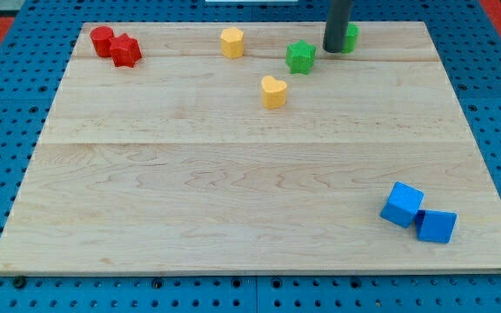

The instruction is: Push the green star into the green circle

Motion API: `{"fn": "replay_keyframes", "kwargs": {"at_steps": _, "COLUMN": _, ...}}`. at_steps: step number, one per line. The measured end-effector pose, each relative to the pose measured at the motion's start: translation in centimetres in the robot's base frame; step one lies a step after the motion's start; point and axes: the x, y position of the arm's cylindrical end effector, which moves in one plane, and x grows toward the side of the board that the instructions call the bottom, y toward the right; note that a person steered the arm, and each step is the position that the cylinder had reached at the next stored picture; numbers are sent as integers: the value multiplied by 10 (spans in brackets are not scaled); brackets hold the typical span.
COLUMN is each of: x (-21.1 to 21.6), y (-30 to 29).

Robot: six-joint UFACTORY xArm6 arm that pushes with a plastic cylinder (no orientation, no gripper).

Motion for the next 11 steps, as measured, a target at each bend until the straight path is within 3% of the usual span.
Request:
{"fn": "replay_keyframes", "kwargs": {"at_steps": 1, "x": 4, "y": 28}}
{"fn": "replay_keyframes", "kwargs": {"at_steps": 2, "x": 73, "y": 8}}
{"fn": "replay_keyframes", "kwargs": {"at_steps": 3, "x": 81, "y": -73}}
{"fn": "replay_keyframes", "kwargs": {"at_steps": 4, "x": 58, "y": -98}}
{"fn": "replay_keyframes", "kwargs": {"at_steps": 6, "x": 19, "y": 0}}
{"fn": "replay_keyframes", "kwargs": {"at_steps": 7, "x": 62, "y": -49}}
{"fn": "replay_keyframes", "kwargs": {"at_steps": 9, "x": 9, "y": -58}}
{"fn": "replay_keyframes", "kwargs": {"at_steps": 11, "x": 7, "y": -10}}
